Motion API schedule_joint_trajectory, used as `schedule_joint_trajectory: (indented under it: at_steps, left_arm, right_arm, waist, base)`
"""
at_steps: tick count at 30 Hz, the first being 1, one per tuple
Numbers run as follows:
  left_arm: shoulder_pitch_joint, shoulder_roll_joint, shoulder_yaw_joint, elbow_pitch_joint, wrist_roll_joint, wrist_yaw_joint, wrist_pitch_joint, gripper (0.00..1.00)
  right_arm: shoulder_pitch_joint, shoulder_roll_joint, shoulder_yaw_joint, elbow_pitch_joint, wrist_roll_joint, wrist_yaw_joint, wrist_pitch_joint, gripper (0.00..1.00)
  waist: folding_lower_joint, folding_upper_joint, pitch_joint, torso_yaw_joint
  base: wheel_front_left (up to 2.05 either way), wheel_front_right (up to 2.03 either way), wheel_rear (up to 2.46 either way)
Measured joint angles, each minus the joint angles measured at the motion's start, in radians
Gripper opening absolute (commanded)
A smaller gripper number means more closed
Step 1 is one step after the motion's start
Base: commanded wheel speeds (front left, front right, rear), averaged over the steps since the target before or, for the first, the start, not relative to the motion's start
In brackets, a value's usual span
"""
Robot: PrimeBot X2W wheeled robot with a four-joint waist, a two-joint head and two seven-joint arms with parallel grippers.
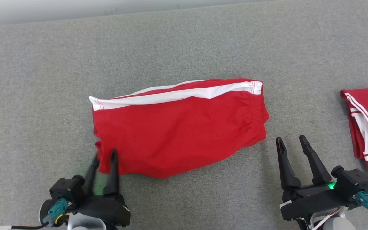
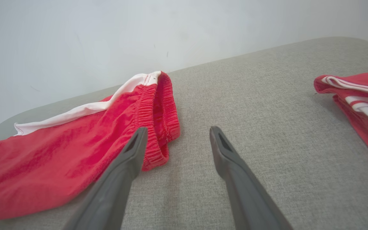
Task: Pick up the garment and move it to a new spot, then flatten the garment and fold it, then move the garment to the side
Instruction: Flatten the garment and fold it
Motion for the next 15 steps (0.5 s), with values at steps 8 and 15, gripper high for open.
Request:
schedule_joint_trajectory:
  at_steps: [8,15]
  left_arm:
    - [-0.028,0.033,0.025,0.000,0.041,0.019,-0.055,1.00]
    - [-0.059,0.041,0.070,-0.059,0.065,0.016,-0.093,1.00]
  right_arm:
    - [0.007,0.016,-0.042,-0.009,-0.006,0.000,-0.004,1.00]
    - [0.018,0.020,-0.084,-0.054,-0.051,0.000,-0.004,1.00]
  waist:
    - [0.0000,0.0000,-0.024,-0.012]
    - [0.0000,0.0000,-0.057,-0.007]
  base:
    - [0.00,0.00,0.00]
    - [0.00,0.00,0.00]
